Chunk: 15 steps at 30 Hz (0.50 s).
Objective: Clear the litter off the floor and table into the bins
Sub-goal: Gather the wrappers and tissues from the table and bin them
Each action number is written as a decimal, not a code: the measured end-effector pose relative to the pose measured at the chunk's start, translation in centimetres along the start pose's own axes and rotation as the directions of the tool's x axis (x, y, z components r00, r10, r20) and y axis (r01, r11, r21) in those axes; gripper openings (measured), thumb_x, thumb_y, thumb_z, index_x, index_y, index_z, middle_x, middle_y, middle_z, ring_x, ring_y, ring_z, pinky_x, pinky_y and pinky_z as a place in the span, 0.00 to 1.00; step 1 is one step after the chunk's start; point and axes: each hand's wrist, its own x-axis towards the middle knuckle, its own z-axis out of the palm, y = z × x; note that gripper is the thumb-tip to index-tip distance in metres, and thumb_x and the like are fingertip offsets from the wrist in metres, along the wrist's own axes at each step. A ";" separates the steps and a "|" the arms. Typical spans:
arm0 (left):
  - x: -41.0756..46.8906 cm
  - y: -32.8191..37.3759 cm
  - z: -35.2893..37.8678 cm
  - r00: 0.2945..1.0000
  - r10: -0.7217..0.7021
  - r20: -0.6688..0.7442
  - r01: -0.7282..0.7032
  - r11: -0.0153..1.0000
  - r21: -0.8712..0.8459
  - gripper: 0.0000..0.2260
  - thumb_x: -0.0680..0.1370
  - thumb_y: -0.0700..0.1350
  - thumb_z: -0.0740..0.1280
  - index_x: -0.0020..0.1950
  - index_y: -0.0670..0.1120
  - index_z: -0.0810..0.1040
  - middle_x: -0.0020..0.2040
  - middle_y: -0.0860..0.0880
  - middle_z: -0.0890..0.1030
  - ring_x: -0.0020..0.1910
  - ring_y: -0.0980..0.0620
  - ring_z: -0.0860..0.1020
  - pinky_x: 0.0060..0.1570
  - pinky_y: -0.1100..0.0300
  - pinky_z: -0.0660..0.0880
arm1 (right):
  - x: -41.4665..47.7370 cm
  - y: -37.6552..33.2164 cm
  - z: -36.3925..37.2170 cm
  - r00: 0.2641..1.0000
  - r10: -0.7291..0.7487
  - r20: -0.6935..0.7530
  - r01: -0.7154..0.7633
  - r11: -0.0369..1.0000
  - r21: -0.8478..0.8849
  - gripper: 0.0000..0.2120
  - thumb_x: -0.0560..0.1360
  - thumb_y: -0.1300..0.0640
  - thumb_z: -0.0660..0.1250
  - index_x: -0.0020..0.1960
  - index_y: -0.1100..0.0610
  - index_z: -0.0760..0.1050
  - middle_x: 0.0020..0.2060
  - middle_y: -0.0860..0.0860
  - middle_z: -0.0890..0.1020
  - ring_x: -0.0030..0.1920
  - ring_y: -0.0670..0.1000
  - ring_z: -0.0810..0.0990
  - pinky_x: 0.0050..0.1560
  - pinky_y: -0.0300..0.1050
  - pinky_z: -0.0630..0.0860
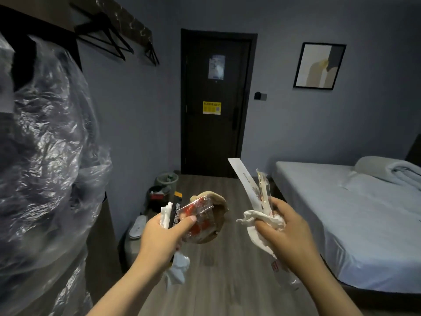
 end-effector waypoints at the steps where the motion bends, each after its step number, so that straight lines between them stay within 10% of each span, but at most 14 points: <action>1: 1.4 -0.6 0.2 1.000 -0.018 -0.008 0.018 1.000 0.001 0.07 0.71 0.43 0.75 0.45 0.41 0.82 0.40 0.38 0.83 0.36 0.49 0.78 0.32 0.62 0.74 | 1.2 0.6 0.8 1.000 0.017 0.007 -0.017 1.000 0.003 0.23 0.69 0.51 0.72 0.63 0.43 0.74 0.48 0.38 0.82 0.45 0.32 0.78 0.35 0.26 0.72; 15: 24.5 -8.2 5.3 0.984 -0.109 -0.141 0.123 0.988 0.094 0.11 0.72 0.41 0.74 0.32 0.48 0.76 0.21 0.55 0.75 0.19 0.61 0.71 0.20 0.70 0.63 | 26.2 11.1 10.6 0.981 0.097 0.167 -0.114 0.989 0.096 0.22 0.67 0.55 0.72 0.60 0.43 0.75 0.44 0.40 0.83 0.40 0.38 0.82 0.36 0.31 0.74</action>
